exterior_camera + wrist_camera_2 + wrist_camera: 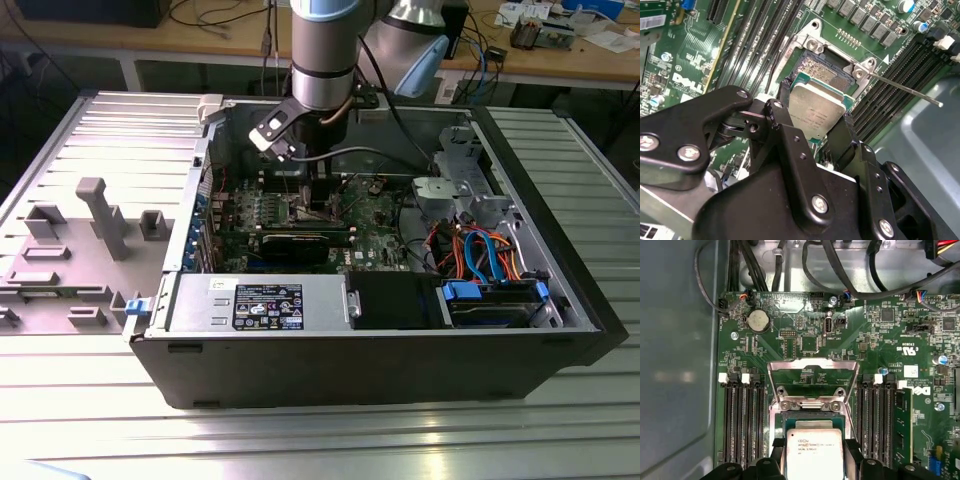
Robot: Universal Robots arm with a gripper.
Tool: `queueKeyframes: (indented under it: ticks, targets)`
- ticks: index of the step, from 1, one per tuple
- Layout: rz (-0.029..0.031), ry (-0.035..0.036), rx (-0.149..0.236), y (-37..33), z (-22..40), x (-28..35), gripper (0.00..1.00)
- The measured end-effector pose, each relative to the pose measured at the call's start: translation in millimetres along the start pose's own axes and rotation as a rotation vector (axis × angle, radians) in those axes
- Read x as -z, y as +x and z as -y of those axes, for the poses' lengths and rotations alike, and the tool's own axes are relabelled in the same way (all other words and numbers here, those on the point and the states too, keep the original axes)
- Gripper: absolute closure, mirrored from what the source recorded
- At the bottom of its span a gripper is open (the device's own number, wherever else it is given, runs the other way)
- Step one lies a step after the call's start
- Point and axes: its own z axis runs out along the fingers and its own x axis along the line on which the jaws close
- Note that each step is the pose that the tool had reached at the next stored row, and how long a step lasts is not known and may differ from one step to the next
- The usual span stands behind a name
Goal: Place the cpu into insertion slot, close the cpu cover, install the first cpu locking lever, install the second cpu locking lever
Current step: 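Place the cpu into insertion slot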
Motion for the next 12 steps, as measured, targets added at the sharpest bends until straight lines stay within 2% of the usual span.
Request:
queueKeyframes:
  ticks: [12]
  targets:
    - [0.0002,0.0000,-0.007,1.4,2.5,-14.5,0.45]
